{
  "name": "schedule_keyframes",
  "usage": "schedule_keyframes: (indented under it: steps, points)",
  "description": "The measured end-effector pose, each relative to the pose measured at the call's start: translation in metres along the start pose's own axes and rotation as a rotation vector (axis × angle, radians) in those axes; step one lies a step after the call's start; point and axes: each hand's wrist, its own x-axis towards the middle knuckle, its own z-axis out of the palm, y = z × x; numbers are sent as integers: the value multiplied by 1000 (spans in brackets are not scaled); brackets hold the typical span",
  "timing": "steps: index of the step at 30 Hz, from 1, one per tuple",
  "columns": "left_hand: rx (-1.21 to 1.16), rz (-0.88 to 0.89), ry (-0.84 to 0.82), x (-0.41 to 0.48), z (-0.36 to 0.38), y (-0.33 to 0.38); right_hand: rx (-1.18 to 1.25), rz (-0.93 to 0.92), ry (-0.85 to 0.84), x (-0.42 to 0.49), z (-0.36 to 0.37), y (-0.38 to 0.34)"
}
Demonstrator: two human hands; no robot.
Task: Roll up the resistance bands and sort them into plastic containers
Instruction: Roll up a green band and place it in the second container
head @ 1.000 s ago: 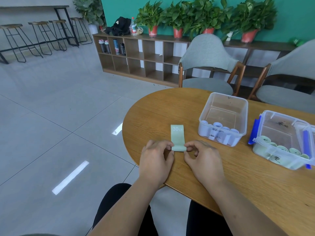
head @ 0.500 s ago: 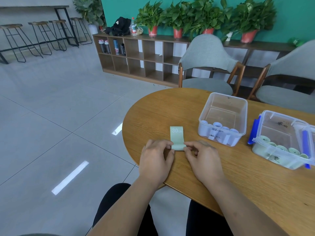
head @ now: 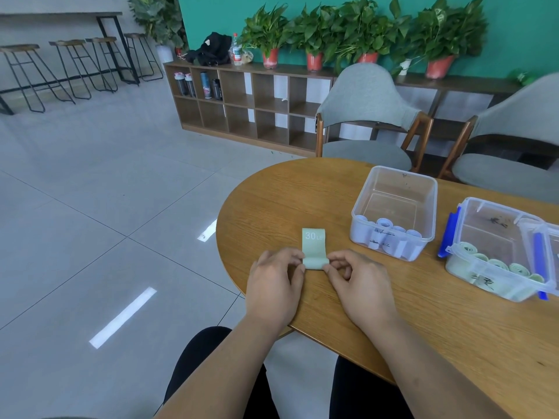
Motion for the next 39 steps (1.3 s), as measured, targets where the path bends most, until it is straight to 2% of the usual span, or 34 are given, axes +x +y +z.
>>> schedule_keyframes:
  steps: [6,13,29,39]
  points:
    - [5,18,13,-1,1,-1,8,12,13,2,1,1]
    - [42,39,-3,0,3,-2,-90,-15,-23,1,6,2]
    - [12,19,18,-1,0,-1,16,28,2,1,0,0]
    - [18,13,-19,-1,2,-3,-34,-6,-3,1,3,1]
